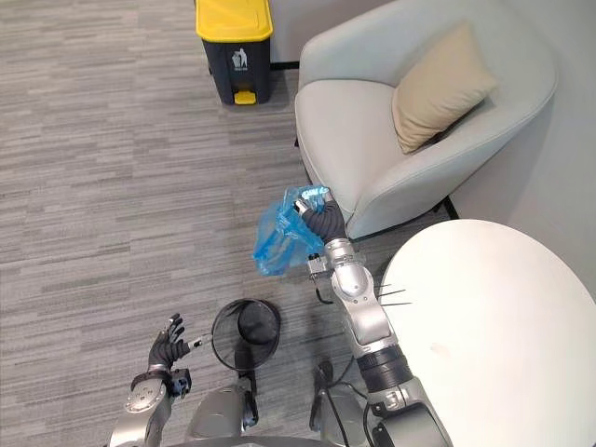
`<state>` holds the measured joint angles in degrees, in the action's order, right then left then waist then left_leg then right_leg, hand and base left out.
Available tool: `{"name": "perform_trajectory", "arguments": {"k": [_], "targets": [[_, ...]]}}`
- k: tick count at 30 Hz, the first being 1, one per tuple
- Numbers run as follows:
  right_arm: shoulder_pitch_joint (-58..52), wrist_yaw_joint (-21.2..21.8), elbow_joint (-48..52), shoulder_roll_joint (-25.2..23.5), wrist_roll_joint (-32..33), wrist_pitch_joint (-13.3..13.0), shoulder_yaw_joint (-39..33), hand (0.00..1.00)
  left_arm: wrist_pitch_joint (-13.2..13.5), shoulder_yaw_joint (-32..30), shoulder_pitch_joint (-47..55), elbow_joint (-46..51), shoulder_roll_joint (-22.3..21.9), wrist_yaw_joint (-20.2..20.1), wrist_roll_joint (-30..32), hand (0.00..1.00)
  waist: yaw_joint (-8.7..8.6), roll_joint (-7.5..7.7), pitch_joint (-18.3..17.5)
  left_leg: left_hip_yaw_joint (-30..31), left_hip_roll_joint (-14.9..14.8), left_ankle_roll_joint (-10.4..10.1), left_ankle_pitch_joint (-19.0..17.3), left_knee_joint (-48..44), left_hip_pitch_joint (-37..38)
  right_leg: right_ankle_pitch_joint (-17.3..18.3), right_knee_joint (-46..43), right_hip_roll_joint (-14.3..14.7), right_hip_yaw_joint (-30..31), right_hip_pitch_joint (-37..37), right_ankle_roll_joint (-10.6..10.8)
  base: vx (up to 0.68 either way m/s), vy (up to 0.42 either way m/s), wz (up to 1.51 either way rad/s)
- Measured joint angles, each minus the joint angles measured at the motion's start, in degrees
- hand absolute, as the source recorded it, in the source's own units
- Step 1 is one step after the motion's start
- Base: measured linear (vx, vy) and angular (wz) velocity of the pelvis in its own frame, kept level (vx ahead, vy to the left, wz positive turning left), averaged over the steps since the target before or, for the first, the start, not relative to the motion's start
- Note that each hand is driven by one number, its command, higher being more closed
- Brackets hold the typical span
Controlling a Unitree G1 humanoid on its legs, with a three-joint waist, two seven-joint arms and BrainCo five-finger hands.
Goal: Gather rubbish on tea table into small bin, then transfer packed bag to large trash can.
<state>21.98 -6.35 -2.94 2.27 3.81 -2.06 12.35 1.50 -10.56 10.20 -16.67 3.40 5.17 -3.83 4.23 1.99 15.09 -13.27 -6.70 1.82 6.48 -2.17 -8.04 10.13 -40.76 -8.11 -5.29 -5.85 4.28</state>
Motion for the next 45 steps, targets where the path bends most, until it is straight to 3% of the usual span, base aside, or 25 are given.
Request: {"name": "perform_trajectory", "arguments": {"k": [2,3,5,7,9,10,11,13,14,16,17,18,19,21,27,32,39,45], "targets": [[2.61,-0.58,0.65,0.01,-0.05,-0.4,1.16,1.0,-0.01,-0.5,1.2,3.52,0.05,0.19,0.0,0.0,1.2,-0.23,-0.98,1.56,0.5,-0.2,0.16,-0.99,-3.6,0.44,2.13,1.87,3.64,2.95,0.3,-0.23,-0.073,0.53],[3.34,-1.09,1.38,0.46,-0.25,-0.5,1.23,1.0,0.01,-0.4,1.7,4.62,-0.53,0.12,-0.01,0.0,1.97,-0.78,-1.94,2.78,0.62,-0.36,1.23,-0.72,-5.38,2.83,6.72,2.9,4.78,3.98,0.33,-0.2,-0.102,0.37],[4.39,-1.48,2.18,0.95,-0.69,-1.26,1.46,1.0,0.04,-0.02,4.45,8.54,-2.76,0.1,-0.05,0.0,3.07,-3.0,-3.53,5.6,0.52,-0.18,4.27,0.48,-8.68,6.69,15.67,4.74,5.13,5.95,-1.17,-0.19,-0.144,0.28],[4.77,-1.94,2.19,1.98,-0.58,-1.53,2.06,1.0,0.01,2.03,7.16,11.78,-3.31,0.0,-0.06,0.0,2.81,-4.22,-4.18,8.03,0.27,-0.49,7.68,0.37,-11.18,10.03,19.61,5.96,3.8,7.2,-1.34,-0.25,-0.183,0.45],[4.75,-2.36,2.08,4.39,-0.42,-1.35,2.22,1.0,-0.15,5.55,7.97,14.71,-3.49,-0.01,-0.05,0.0,2.72,-6.66,-4.38,9.75,-1.05,0.03,7.11,2.27,-12.09,10.26,19.9,9.02,1.74,6.98,-2.48,-0.26,-0.161,0.77],[4.78,-2.32,2.01,6.04,-0.41,-1.26,1.74,1.0,-0.2,7.82,6.63,16.16,-3.01,-0.09,-0.06,0.0,2.14,-5.88,-4.41,8.13,-0.4,2.14,-0.47,3.69,-12.31,8.57,21.42,7.91,-0.95,6.44,-4.73,-0.25,-0.123,1.04],[6.03,-2.19,1.57,6.55,-0.41,-1.24,1.49,1.0,-0.13,8.49,5.24,18.69,-2.88,-0.23,-0.04,0.0,1.34,-3.18,-4.21,5.75,1.44,3.34,-1.58,-3.05,-14.77,8.48,23.27,5.5,-2.8,5.45,-5.05,-0.24,-0.144,0.99],[7.16,-1.92,1.7,6.41,-0.41,-1.25,2.76,1.0,-0.04,8.75,4.26,20.22,-2.41,-0.12,0.04,0.0,0.91,-3.25,-4.47,4.28,1.54,3.15,-1.97,-15.98,-13.92,5.92,24.51,4.88,-3.39,4.46,-5.77,-0.21,-0.137,0.36],[7.21,-1.72,1.9,6.55,-0.4,-1.27,4.11,1.0,0.0,8.76,4.42,22.3,-1.96,0.06,0.06,0.0,-0.24,-3.55,-4.68,2.74,1.37,0.61,-7.57,-20.42,-10.31,4.73,25.49,4.92,-3.87,4.61,-6.17,-0.2,-0.105,0.19],[7.22,-1.14,2.06,6.7,-0.31,-1.3,4.35,1.0,0.17,9.61,2.86,24.77,-0.94,0.46,0.16,0.0,-0.74,-3.72,-5.19,1.36,1.03,-1.93,-13.25,-18.36,-4.63,3.06,27.36,5.37,-4.42,4.66,-6.54,-0.18,-0.042,0.16],[7.24,-1.11,2.1,6.74,-0.27,-1.3,4.34,1.0,0.16,10.23,2.23,25.44,-0.51,0.67,0.36,0.0,-1.13,-3.87,-5.61,1.24,1.06,-2.58,-13.21,-14.77,-2.85,2.22,28.46,5.68,-4.89,4.7,-6.59,-0.16,-0.019,0.33],[7.23,-1.1,2.13,6.66,0.02,-1.31,4.29,1.0,0.18,11.1,1.06,26.87,-0.19,1.08,1.51,0.0,-2.34,-4.17,-6.85,1.47,1.6,-4.64,-11.3,-6.23,0.04,0.56,30.79,6.15,-6.04,4.62,-6.43,-0.12,0.004,0.41],[7.23,-1.11,2.12,6.69,0.11,-1.25,4.26,1.0,0.17,11.54,-0.26,27.47,-0.32,1.33,2.44,0.0,-2.4,-4.04,-7.11,1.47,2.14,-5.13,-7.85,-1.36,2.05,-1.2,32.1,6.15,-6.4,4.61,-6.25,-0.12,0.024,0.36],[7.29,-0.89,2.11,6.33,0.12,-1.18,4.53,1.0,0.2,12.28,-2.99,29.96,-0.14,2.34,5.07,0.0,-2.11,-3.85,-7.51,1.61,2.97,-3.53,-2.92,5.55,5.14,-3.15,33.61,6.34,-6.38,5.41,-5.5,-0.11,0.062,0.12],[8.23,-0.16,2.11,5.92,0.59,-1.17,8.61,1.0,0.25,12.83,-6.97,29.78,1.68,5.21,8.07,0.0,-2.13,-3.65,-10.28,0.69,3.74,-2.11,-1.6,7.51,6.79,-5.55,34.54,5.98,-4.54,5.87,-4.36,-0.07,0.087,-0.08],[12.92,1.53,2.1,4.38,2.92,-1.16,15.94,1.0,0.39,17.92,-13.55,21.17,4.76,4.89,8.07,0.0,-3.48,-3.64,-10.47,0.61,4.88,-0.77,-0.45,8.06,6.89,-6.33,35.3,5.08,-3.43,6.07,-3.69,-0.12,0.084,-0.02],[14.8,2.65,2.11,3.92,5.56,-1.15,23.04,1.0,0.25,22.96,-18.97,11.6,4.0,4.83,8.05,0.0,-3.74,-3.96,-10.94,0.38,4.74,-1.47,0.36,8.16,6.47,-7.15,36.91,5.33,-2.38,5.72,-3.27,-0.11,0.037,-0.02],[16.27,2.9,1.99,7.64,5.8,-0.98,24.31,1.0,-0.06,24.32,-20.34,5.97,4.25,4.78,8.44,0.0,-3.57,-4.06,-12.14,0.44,4.37,-1.28,1.48,8.14,5.21,-10.18,40.24,6.04,-2.07,5.94,-3.32,0.0,0.004,-0.03]]}}
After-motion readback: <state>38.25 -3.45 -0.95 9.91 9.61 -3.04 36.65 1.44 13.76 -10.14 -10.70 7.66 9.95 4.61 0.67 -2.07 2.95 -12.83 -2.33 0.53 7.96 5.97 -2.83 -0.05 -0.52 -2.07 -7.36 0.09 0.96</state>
